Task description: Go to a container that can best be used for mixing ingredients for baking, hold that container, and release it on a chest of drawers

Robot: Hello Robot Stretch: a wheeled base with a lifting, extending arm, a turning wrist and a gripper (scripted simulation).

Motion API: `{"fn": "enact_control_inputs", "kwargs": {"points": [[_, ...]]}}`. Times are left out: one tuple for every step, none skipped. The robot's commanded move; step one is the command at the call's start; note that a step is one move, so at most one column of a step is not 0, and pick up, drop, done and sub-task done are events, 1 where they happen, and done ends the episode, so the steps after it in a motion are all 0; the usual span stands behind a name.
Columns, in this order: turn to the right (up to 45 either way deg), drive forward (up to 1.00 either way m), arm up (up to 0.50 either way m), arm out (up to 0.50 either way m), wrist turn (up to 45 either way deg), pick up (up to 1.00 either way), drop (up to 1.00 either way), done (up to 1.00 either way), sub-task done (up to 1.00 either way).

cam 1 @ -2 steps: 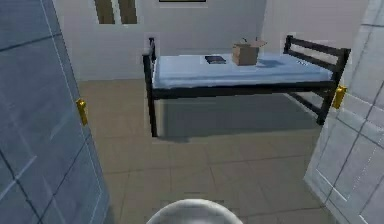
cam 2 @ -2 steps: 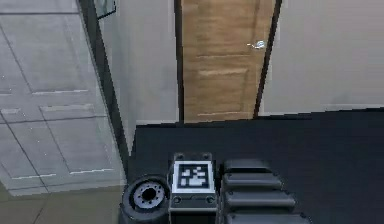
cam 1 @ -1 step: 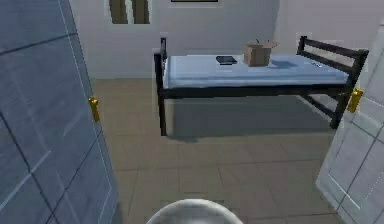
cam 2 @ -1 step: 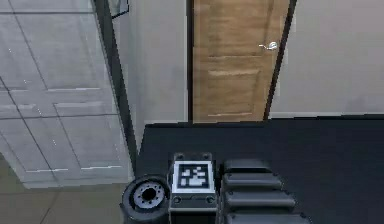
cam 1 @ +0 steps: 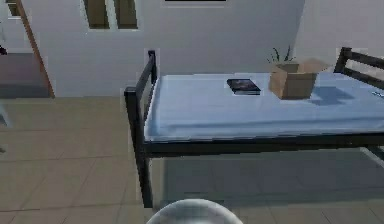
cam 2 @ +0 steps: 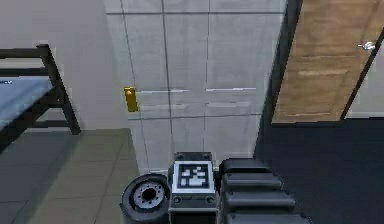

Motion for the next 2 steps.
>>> {"fn": "enact_control_inputs", "kwargs": {"points": [[0.0, 0.50, 0.00, 0.00, 0.0, 0.00, 0.00, 0.00, 0.00], [-45.0, 0.00, 0.00, 0.00, 0.0, 0.00, 0.00, 0.00, 0.00]]}}
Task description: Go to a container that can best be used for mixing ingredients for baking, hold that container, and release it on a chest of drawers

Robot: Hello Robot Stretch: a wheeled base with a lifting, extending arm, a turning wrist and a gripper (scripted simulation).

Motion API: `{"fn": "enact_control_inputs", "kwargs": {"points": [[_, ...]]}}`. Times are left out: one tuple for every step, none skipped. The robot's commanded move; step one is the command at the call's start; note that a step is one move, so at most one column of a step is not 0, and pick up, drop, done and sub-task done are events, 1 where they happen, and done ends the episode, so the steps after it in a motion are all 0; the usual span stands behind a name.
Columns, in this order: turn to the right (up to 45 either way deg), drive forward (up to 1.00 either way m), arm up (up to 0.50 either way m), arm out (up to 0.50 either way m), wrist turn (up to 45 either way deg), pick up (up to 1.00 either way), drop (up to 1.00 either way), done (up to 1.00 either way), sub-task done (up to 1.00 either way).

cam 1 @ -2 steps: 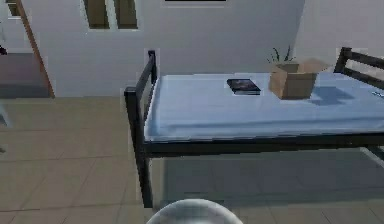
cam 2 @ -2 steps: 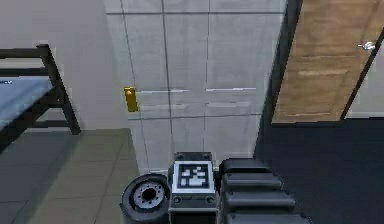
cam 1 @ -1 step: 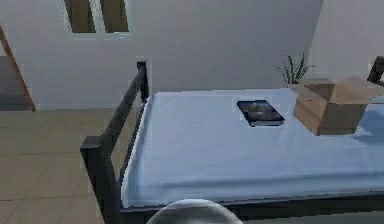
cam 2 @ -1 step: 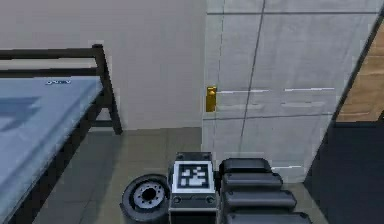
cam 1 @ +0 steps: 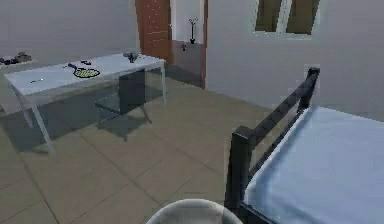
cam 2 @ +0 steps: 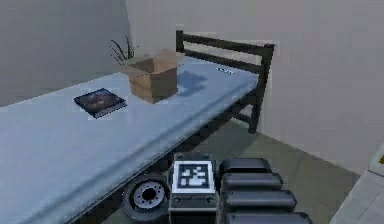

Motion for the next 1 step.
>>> {"fn": "enact_control_inputs", "kwargs": {"points": [[-30.0, 0.00, 0.00, 0.00, 0.0, 0.00, 0.00, 0.00, 0.00]]}}
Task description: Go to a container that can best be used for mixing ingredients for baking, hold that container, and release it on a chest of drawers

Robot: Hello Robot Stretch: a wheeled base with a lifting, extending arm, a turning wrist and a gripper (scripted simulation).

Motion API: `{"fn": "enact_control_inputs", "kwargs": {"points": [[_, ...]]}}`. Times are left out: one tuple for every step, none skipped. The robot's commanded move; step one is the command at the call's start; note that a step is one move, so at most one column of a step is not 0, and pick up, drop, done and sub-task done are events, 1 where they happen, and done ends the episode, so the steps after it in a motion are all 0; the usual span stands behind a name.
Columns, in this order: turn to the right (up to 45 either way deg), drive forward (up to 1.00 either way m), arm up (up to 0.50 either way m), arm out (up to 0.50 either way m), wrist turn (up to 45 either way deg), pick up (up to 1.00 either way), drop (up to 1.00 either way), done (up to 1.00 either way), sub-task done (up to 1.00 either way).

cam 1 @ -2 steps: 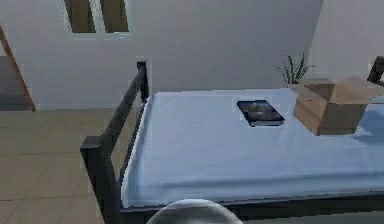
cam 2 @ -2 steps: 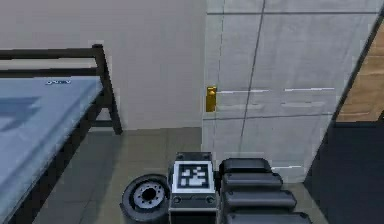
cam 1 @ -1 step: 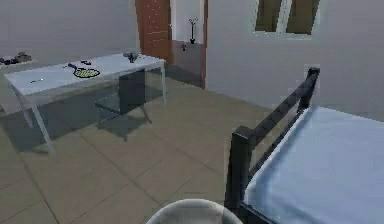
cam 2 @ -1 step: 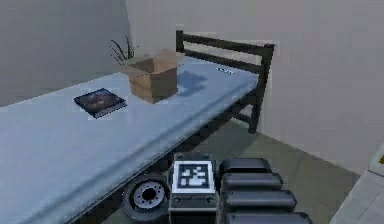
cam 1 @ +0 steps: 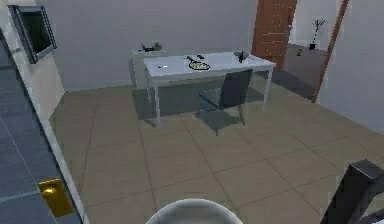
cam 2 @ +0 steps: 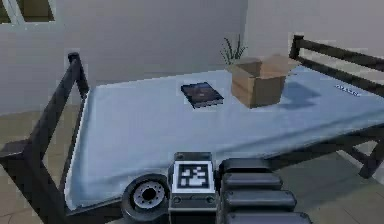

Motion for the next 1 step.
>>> {"fn": "enact_control_inputs", "kwargs": {"points": [[0.0, 0.60, 0.00, 0.00, 0.0, 0.00, 0.00, 0.00, 0.00]]}}
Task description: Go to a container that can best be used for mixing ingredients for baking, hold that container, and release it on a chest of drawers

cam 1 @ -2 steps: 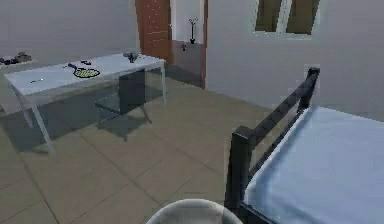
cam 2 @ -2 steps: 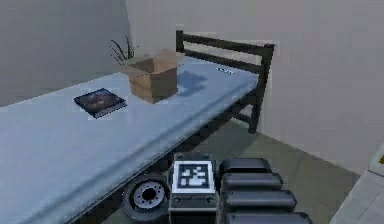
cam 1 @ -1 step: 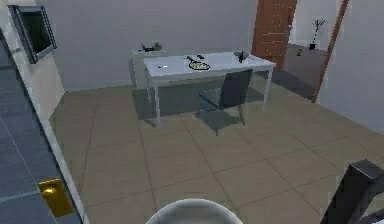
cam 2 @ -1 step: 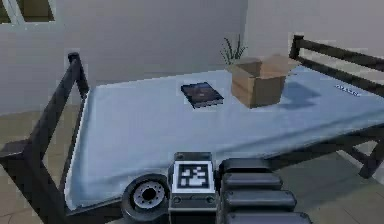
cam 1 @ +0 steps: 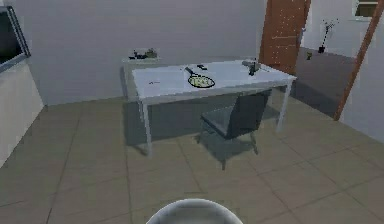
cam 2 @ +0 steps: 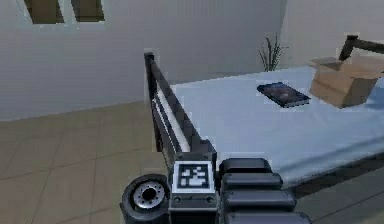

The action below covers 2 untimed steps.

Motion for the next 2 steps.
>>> {"fn": "enact_control_inputs", "kwargs": {"points": [[45.0, 0.00, 0.00, 0.00, 0.0, 0.00, 0.00, 0.00, 0.00], [0.0, 0.30, 0.00, 0.00, 0.0, 0.00, 0.00, 0.00, 0.00]]}}
